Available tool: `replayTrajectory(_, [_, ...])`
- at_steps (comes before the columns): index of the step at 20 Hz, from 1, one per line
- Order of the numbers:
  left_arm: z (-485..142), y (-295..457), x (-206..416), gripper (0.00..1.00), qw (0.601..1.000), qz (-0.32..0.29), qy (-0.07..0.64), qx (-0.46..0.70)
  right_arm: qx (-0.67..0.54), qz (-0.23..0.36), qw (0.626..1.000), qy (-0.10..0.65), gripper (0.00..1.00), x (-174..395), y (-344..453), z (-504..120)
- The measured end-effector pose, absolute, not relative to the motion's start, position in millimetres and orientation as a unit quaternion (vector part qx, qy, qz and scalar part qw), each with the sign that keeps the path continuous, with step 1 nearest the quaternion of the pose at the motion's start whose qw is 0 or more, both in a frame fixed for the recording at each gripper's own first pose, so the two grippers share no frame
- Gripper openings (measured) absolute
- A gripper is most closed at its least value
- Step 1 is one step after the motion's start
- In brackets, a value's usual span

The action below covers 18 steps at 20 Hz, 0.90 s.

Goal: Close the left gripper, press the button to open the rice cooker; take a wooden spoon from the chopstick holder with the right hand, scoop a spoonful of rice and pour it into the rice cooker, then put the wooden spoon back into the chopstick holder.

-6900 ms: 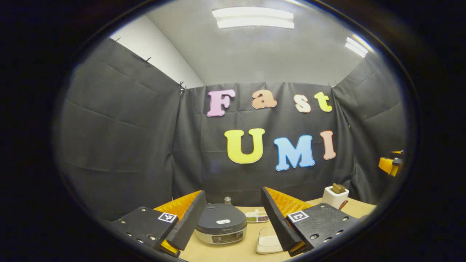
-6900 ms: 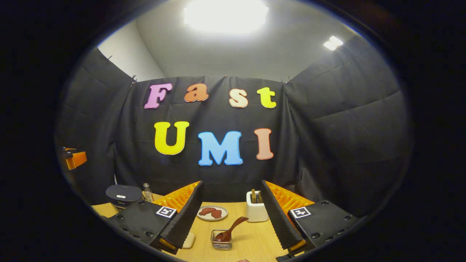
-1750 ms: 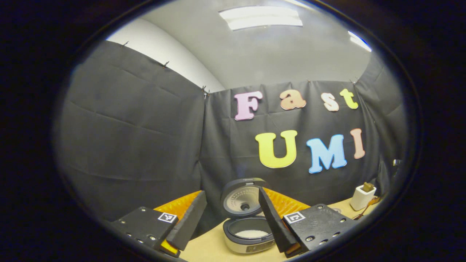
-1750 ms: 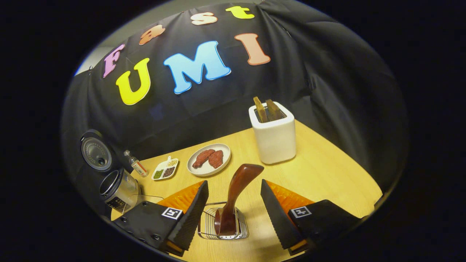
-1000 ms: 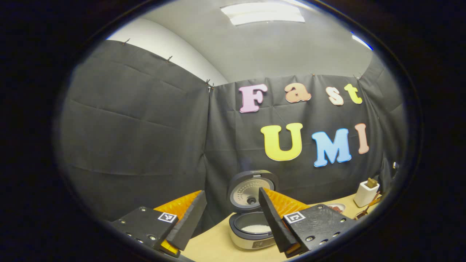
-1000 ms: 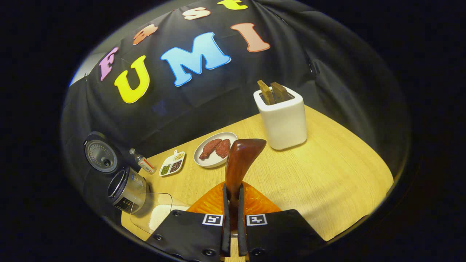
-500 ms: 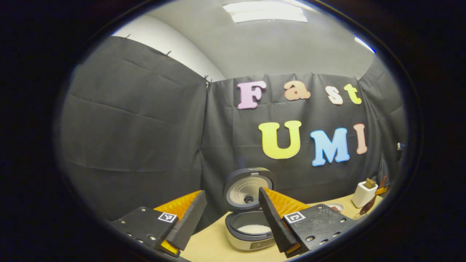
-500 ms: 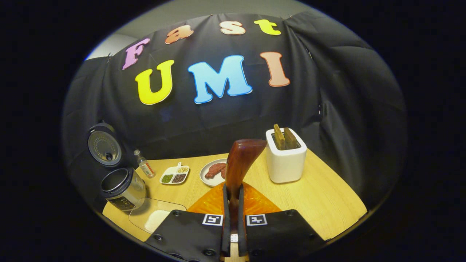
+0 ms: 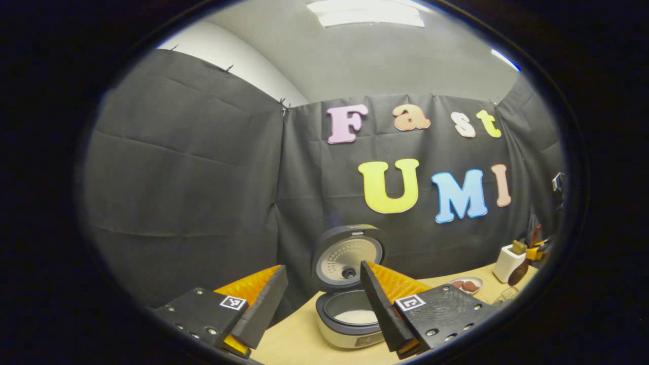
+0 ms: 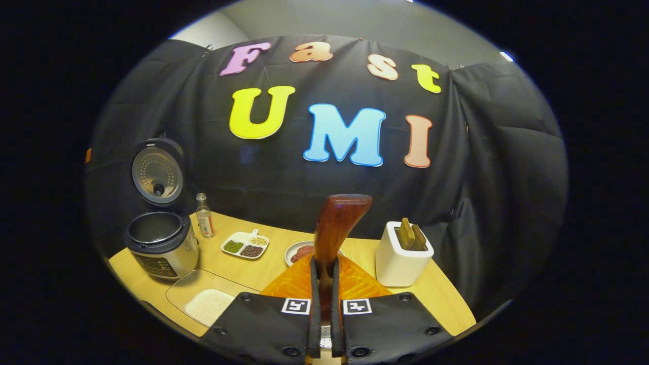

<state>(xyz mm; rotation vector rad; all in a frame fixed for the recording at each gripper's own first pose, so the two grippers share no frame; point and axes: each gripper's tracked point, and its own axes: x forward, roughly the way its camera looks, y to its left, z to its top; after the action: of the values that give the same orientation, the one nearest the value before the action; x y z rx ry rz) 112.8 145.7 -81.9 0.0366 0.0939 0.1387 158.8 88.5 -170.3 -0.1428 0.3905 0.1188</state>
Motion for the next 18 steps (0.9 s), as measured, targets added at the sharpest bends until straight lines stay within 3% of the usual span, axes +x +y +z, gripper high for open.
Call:
replayTrajectory(7, [-99.2, 169.1, 127.5, 0.86, 0.996, 0.073, 0.055, 0.02, -0.123, 0.104, 0.972, 0.17, 0.09, 152.2, 161.8, -174.6])
replayTrajectory(8, [-101.7, 172.0, 129.6, 0.86, 0.995, 0.075, 0.057, 0.018, -0.121, 0.113, 0.971, 0.174, 0.06, 148.4, 173.9, -180.7])
replayTrajectory(17, [-121.2, 203.3, 124.2, 0.86, 0.993, 0.09, 0.076, 0.021, -0.137, 0.148, 0.956, 0.214, 0.1, 137.6, 224.9, -260.5])
replayTrajectory(18, [-122.4, 206.3, 123.5, 0.9, 0.992, 0.092, 0.078, 0.022, -0.139, 0.148, 0.954, 0.219, 0.1, 138.0, 226.3, -269.6])
